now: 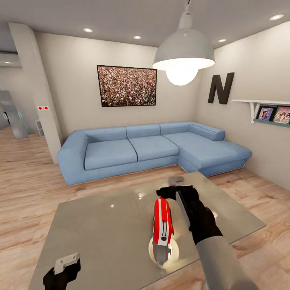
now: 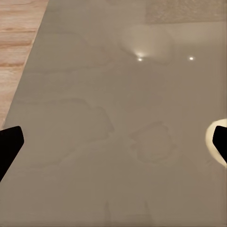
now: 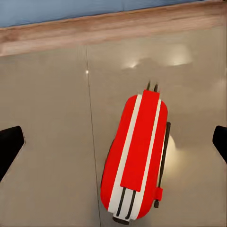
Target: Turn on the radio receiver that's on the table in the living room.
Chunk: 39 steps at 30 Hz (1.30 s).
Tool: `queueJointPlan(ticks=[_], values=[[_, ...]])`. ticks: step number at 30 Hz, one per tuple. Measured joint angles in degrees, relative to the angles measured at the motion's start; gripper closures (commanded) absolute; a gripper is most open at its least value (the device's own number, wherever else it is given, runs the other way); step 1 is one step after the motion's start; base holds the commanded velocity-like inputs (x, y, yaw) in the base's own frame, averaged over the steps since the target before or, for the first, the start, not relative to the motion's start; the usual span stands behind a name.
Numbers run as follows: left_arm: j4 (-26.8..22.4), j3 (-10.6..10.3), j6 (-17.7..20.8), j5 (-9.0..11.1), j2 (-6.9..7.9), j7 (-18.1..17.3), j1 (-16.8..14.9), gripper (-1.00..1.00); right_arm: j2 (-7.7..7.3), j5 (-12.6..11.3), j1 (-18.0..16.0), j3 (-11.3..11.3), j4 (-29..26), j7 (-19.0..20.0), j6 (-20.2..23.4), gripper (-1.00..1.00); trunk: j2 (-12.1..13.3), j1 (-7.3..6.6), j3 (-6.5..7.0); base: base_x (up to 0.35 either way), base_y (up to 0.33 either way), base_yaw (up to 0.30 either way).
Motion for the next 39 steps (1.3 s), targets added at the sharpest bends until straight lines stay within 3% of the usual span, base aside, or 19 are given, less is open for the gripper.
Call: queueJointPlan(ticks=[6,16,19,23,39], values=[[0.0,-0.1,0.1,0.0,-0.01,-0.2,0.0,-1.00,0.00,-2.3,-3.6,-0.2,5.6,-0.2,1.2,-1.00,0.0,0.00,0.00,0.000,0.000,0.000],[0.0,0.0,0.2,0.0,0.12,-0.1,0.0,-1.00,0.00,-2.5,-4.3,-0.7,9.1,-6.0,1.0,-1.00,0.0,0.00,0.00,0.002,0.009,0.000],[0.0,0.0,0.2,0.0,0.26,0.1,0.0,-1.00,0.00,-2.5,-4.3,-4.8,9.2,-6.7,0.8,-1.00,0.0,0.00,0.00,0.049,0.184,0.000],[0.0,0.1,0.2,0.0,0.27,0.2,0.0,-1.00,0.00,-2.4,-4.3,-6.8,9.2,-6.8,0.8,-1.00,0.0,0.00,0.00,0.025,0.124,0.000],[0.5,0.0,0.1,0.0,0.37,0.2,0.0,-1.00,0.00,-2.2,-4.3,-6.9,9.2,-6.9,1.0,-1.00,0.0,0.00,0.00,0.002,0.009,0.000]])
